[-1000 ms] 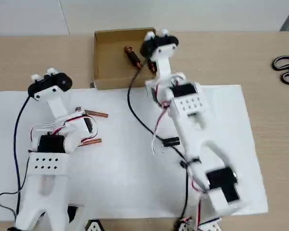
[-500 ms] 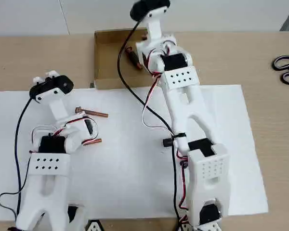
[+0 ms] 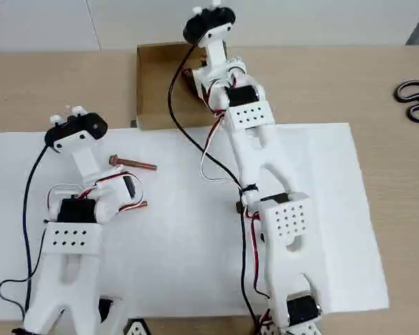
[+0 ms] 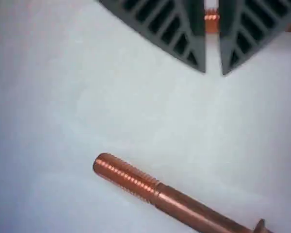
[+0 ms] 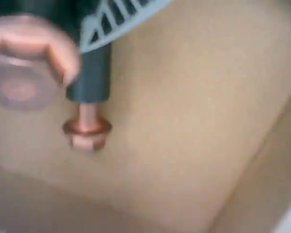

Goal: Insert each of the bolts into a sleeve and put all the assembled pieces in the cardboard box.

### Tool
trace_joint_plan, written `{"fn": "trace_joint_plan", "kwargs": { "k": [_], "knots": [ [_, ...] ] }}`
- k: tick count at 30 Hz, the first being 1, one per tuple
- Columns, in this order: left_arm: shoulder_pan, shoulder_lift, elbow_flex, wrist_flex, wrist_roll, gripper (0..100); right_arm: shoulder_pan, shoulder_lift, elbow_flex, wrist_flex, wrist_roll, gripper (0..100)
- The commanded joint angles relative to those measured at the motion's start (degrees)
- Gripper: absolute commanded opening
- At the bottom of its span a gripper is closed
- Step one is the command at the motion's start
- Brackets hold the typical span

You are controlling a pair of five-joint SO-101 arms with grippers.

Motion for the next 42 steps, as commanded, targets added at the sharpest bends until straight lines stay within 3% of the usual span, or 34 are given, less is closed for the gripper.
{"fn": "trace_joint_plan", "kwargs": {
  "k": [1,12,20,29,34,42],
  "knots": [
    [0.2,-0.2,-0.3,-1.1,0.5,1,0.1,0.7,-5.8,-1.5,0.6,0.4],
    [0.2,-0.2,-0.3,-1.1,0.5,1,0.2,1.7,-6.5,3.6,0.9,0.6],
    [0.2,-0.2,-0.3,-1.1,0.5,1,0.4,1.7,-6.6,6.1,0.5,22.0],
    [0.2,-0.2,-0.3,-0.9,0.5,1,0.2,1.6,-15.4,6.8,0.6,22.0],
    [0.2,-0.2,-0.3,-0.9,0.5,1,0.4,1.7,-19.3,16.9,0.5,22.0],
    [0.2,-0.2,-0.7,-0.9,0.4,1,0.5,1.9,-34.9,45.2,0.5,22.0]
  ]
}}
